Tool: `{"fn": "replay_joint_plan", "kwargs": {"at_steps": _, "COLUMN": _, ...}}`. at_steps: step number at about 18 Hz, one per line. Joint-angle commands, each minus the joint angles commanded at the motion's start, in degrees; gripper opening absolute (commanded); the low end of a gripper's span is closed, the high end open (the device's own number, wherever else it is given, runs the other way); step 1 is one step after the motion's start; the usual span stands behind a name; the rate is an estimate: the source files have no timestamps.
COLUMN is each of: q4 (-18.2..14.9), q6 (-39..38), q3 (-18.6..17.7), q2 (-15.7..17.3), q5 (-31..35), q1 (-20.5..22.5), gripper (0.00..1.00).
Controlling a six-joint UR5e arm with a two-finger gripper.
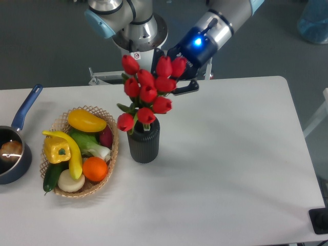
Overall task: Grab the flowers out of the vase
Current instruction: 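Lift the gripped tulips straight up out of the black vase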
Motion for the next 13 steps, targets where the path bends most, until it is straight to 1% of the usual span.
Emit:
{"fn": "replay_joint_plan", "kwargs": {"at_steps": 4, "q4": 0.0, "q6": -1.3, "q3": 0.4, "q2": 0.1, "q5": -1.6, "q1": 1.8, "gripper": 0.00}}
{"fn": "replay_joint_plan", "kwargs": {"at_steps": 13, "q4": -0.3, "q6": -3.4, "q3": 0.3, "q2": 2.4, "q5": -1.7, "q1": 2.1, "gripper": 0.00}}
